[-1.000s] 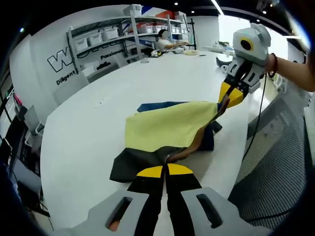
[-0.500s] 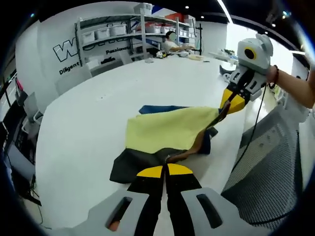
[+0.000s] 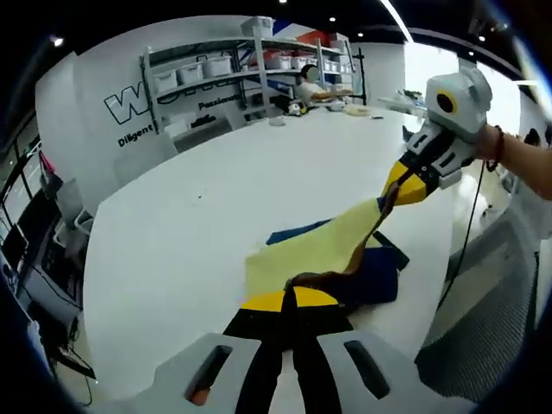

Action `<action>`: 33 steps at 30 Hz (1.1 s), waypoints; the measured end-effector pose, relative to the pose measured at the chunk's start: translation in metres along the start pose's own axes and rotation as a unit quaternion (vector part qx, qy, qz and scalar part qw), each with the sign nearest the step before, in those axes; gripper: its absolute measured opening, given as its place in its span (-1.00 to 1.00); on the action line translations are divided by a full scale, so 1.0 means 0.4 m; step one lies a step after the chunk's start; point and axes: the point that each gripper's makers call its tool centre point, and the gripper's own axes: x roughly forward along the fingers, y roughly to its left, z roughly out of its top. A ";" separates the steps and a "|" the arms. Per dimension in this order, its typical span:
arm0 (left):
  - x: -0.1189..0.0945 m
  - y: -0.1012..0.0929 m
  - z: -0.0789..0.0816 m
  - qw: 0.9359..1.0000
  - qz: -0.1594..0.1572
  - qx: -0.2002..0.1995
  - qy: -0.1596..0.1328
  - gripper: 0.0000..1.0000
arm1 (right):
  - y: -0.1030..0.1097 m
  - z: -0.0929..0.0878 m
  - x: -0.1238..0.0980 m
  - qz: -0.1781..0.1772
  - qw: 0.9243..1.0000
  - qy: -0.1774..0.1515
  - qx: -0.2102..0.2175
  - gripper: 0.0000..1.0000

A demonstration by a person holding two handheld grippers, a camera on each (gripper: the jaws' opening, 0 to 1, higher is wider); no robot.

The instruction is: Fold the garment on the visible template until the final outline fits inside the template.

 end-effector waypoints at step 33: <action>0.218 0.263 0.103 0.993 0.090 -0.057 0.046 -0.93 | -0.303 0.067 0.240 -0.063 0.998 0.002 0.011 -1.00</action>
